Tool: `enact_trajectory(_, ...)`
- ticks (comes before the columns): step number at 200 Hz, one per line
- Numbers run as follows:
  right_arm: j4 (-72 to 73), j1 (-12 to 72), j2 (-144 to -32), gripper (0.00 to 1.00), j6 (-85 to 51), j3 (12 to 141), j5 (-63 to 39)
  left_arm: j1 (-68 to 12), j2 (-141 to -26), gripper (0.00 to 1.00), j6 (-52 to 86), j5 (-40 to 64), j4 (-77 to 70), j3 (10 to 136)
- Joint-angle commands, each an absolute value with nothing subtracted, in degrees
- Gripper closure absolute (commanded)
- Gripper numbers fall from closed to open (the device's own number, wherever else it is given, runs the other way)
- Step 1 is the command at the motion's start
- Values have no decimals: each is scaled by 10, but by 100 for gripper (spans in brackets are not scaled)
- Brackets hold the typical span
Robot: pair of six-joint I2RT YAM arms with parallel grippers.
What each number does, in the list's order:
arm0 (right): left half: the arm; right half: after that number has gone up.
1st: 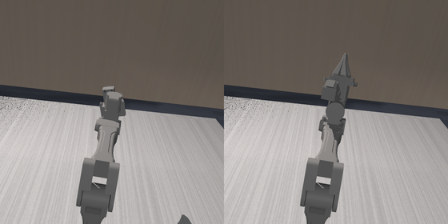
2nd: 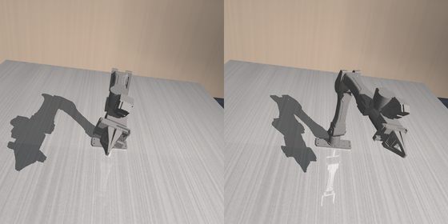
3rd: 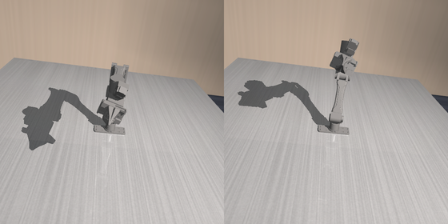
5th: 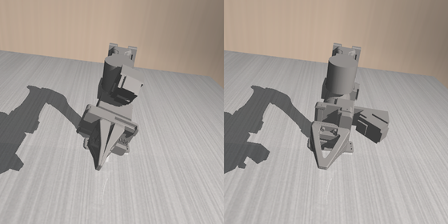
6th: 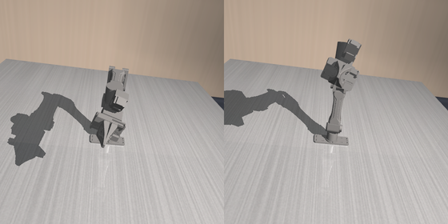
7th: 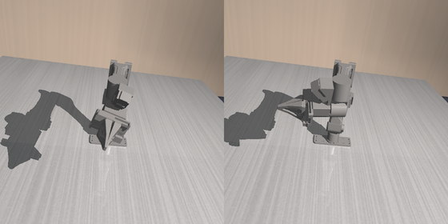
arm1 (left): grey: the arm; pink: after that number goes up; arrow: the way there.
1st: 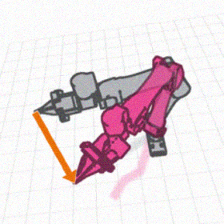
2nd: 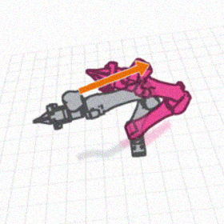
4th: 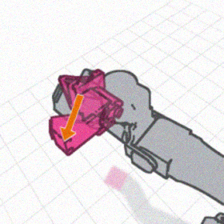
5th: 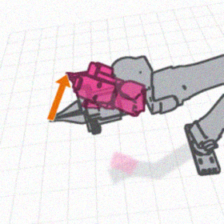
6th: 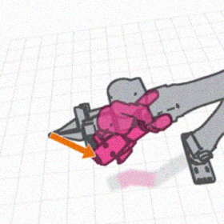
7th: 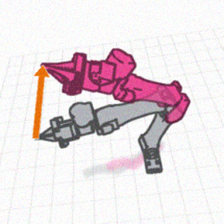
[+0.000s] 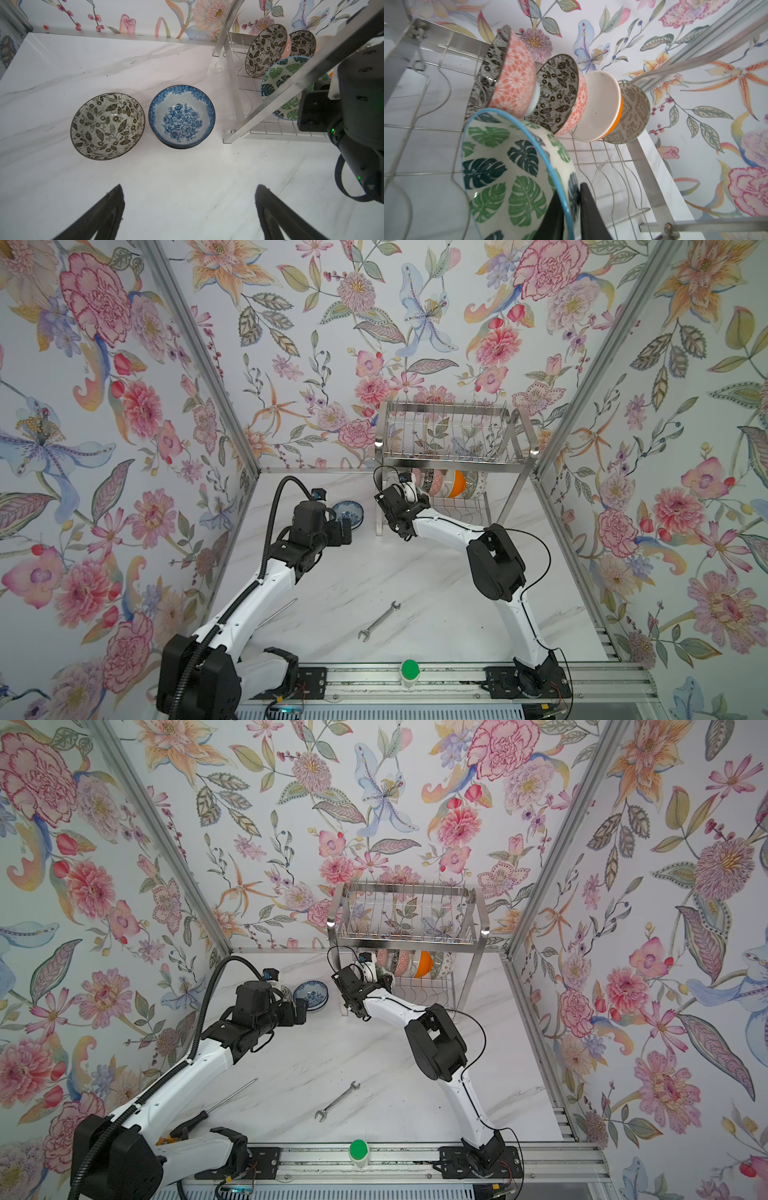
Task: Load bowls into a dish rack
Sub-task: Place the bowl in the dish rack, then pick up the bowl from the top-left of the table.
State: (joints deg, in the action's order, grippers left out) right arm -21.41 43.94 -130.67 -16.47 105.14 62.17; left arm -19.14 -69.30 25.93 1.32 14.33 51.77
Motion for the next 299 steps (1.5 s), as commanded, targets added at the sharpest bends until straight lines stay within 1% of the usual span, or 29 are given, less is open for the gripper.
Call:
enact_trajectory(1,-204,450,-1308,80,-160,1042,586,-186,-680,1,263,20,140,508)
enact_trajectory(51,-203,450,-1309,77,-160,1039,579,-185,-679,1,264,22,140,508)
enact_trajectory(58,-203,450,-1308,75,-159,1039,578,-186,-680,1,264,22,140,509)
enact_trajectory(68,-203,450,-1309,68,-160,1038,576,-185,-679,1,265,23,140,509)
enact_trajectory(74,-203,450,-1308,66,-159,1038,576,-186,-680,1,264,23,140,509)
enact_trajectory(94,-203,451,-1305,62,-158,1033,579,-186,-682,1,265,24,138,510)
enact_trajectory(128,-202,449,-1289,59,-156,1021,584,-186,-684,1,265,26,137,511)
enact_trajectory(146,-196,447,-1274,49,-148,1011,585,-186,-686,1,264,26,135,512)
enact_trajectory(161,-179,447,-1254,29,-133,995,579,-186,-688,1,264,26,134,513)
enact_trajectory(172,-167,446,-1241,18,-121,983,573,-185,-690,1,263,26,134,513)
enact_trajectory(185,-154,446,-1225,9,-112,968,566,-185,-691,1,263,26,132,514)
enact_trajectory(207,-114,446,-1190,0,-94,923,539,-186,-692,1,264,24,132,515)
enact_trajectory(264,20,449,-1090,1,-44,771,464,-183,-700,1,254,6,149,523)
enact_trajectory(299,98,452,-1001,1,-10,660,415,-170,-716,1,274,-8,162,529)
